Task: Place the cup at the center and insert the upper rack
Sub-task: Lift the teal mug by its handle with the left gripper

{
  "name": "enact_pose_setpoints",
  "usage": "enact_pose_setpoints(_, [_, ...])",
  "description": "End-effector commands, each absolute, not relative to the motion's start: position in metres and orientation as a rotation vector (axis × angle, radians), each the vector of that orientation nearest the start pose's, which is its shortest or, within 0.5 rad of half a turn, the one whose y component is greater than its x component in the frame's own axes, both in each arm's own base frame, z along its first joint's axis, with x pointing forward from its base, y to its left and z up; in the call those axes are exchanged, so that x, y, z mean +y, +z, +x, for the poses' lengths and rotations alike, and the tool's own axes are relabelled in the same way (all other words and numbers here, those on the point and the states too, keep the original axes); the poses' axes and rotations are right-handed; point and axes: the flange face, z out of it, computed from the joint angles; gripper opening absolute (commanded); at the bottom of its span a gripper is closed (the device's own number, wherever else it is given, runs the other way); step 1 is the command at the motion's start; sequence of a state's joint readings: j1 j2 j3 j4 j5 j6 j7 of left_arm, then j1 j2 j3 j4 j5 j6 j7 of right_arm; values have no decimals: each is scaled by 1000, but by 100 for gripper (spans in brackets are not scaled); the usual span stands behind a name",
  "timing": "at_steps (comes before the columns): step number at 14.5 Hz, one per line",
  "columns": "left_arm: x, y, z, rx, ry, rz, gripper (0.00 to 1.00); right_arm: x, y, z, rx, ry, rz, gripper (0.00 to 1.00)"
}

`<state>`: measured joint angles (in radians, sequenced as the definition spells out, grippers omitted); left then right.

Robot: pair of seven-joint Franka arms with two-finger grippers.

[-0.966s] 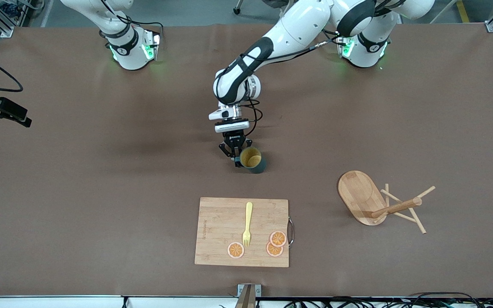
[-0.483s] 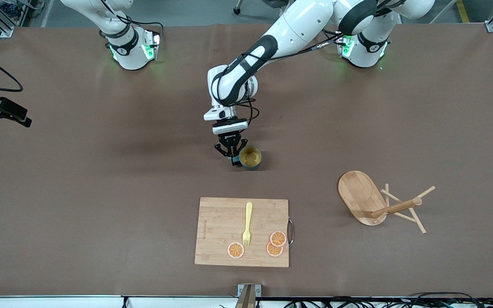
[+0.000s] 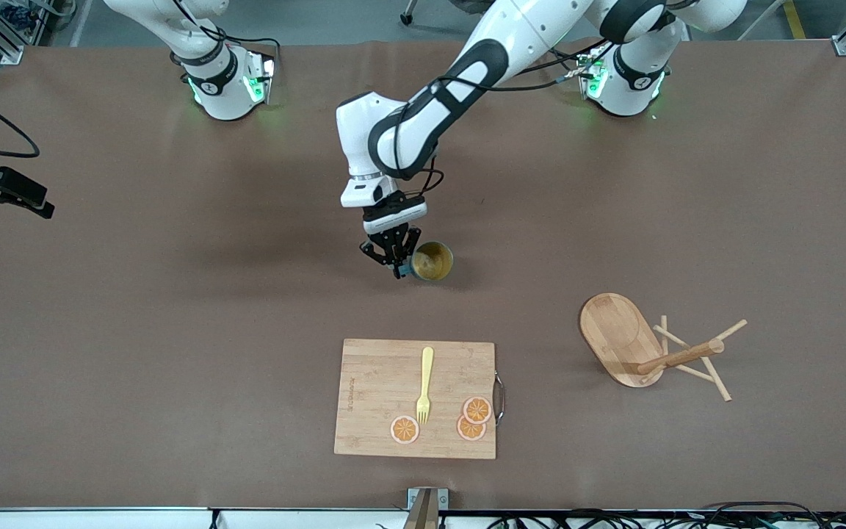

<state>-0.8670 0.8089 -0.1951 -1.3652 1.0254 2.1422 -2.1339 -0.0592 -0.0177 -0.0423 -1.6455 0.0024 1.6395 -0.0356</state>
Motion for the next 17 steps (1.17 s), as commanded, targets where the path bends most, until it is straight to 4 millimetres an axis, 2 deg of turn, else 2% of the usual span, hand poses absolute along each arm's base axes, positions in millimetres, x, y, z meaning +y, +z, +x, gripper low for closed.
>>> enact_pose_setpoints(1, [-600, 295, 441, -990, -943, -2884, 0, -55, 612, 544, 94, -29, -3137, 100])
enact_pose_setpoints(5, [-571, 339, 475, -1322, -717, -2867, 0, -55, 613, 544, 94, -32, -3137, 100])
enact_pose_setpoints(6, [-558, 357, 487, -1433, -643, -2857, 0, -55, 613, 544, 94, -32, -3137, 100])
enact_pose_setpoints(9, [-541, 394, 497, -1591, -551, -2838, 0, -55, 613, 544, 96, -34, -3137, 100])
enact_pose_setpoints(10, [-525, 405, 510, -1680, -489, -2814, 0, -55, 614, 545, 97, -36, -3137, 100])
enact_pose_setpoints(12, [-510, 429, 521, -1828, -344, -2791, 0, -54, 613, 545, 92, -39, -3139, 100])
enact_pose_setpoints(17, [-455, 467, 553, -2046, -126, -2725, 0, -55, 615, 546, 94, -48, -3139, 100])
